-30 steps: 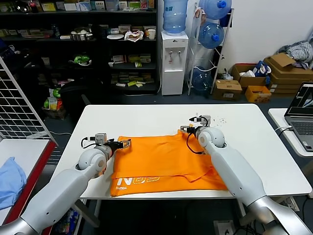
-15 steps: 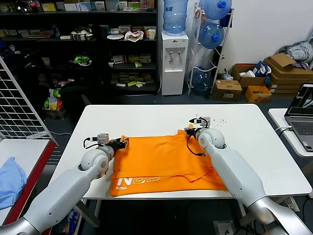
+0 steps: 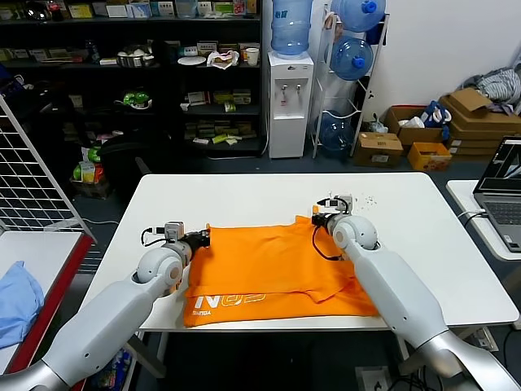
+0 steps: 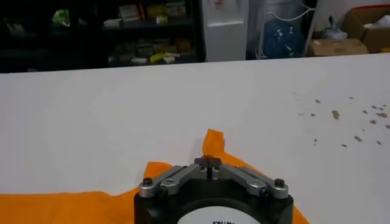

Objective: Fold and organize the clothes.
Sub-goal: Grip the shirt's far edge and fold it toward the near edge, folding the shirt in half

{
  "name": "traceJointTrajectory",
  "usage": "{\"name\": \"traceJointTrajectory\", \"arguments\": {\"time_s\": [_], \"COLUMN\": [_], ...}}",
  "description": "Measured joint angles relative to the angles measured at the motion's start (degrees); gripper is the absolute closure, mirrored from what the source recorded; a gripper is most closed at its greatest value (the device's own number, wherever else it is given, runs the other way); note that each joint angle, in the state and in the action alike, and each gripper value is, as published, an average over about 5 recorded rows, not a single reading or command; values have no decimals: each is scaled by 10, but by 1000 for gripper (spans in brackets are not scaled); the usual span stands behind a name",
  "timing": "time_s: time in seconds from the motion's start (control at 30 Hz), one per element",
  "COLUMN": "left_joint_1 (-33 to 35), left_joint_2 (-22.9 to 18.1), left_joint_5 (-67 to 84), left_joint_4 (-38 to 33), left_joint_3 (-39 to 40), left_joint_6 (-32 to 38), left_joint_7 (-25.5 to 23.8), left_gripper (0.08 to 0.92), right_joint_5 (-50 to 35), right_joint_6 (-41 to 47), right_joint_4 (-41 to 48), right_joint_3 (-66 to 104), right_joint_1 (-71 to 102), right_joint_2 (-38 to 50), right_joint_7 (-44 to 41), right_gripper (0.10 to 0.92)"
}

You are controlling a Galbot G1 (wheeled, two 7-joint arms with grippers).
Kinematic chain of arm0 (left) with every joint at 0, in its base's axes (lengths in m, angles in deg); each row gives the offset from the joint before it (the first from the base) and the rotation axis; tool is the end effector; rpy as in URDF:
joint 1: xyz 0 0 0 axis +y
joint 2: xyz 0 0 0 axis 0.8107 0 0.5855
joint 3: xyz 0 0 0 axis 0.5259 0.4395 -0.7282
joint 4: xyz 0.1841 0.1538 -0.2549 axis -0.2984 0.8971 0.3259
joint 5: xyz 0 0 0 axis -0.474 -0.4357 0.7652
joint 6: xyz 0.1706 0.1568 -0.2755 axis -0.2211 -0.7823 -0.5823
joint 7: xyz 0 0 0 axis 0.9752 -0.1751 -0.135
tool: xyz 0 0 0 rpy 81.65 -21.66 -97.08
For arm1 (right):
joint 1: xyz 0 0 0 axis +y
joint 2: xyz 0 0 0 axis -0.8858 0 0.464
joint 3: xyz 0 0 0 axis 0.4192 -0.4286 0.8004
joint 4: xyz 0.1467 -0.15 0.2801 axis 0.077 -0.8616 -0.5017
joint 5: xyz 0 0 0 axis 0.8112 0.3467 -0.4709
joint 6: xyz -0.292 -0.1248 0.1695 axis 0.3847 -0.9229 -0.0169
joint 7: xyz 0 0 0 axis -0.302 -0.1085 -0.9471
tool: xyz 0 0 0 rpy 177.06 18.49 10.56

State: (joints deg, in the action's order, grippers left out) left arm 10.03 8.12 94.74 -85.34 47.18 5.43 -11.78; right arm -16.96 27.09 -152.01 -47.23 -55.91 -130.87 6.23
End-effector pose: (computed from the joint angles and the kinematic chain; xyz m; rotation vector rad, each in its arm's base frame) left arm 0.4353 0.0203 -0.3141 -0.2582 -2.4856 0.0640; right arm 0.4934 -0.0282 -0.2876 0.1279 -2.4290 -0.1046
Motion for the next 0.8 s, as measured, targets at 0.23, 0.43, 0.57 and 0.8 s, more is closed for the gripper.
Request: {"name": "traceJointTrajectory", "arguments": {"time_s": [0.23, 0.43, 0.57, 0.8], "left_joint_1": [4, 14, 27, 64], "left_joint_2": [0, 8, 19, 47], "left_joint_5": [-6, -7, -7, -5], "left_joint_4": [-5, -21, -46, -116], "left_joint_3": [-5, -16, -26, -49], "left_joint_6": [7, 9, 10, 10], "left_joint_7": [4, 10, 16, 29], "left_gripper": [905, 905, 905, 905], "right_joint_5": [-1, -17, -33, -62], "right_joint_6": [-8, -6, -2, 5], "right_joint_4": [-18, -57, -100, -189], "right_joint_3": [6, 14, 23, 52], "right_joint_1": [8, 24, 48, 114], "right_joint_2": [9, 29, 52, 102], "right_joint_7": [3, 13, 23, 41], "right_gripper": [903, 903, 903, 903]}}
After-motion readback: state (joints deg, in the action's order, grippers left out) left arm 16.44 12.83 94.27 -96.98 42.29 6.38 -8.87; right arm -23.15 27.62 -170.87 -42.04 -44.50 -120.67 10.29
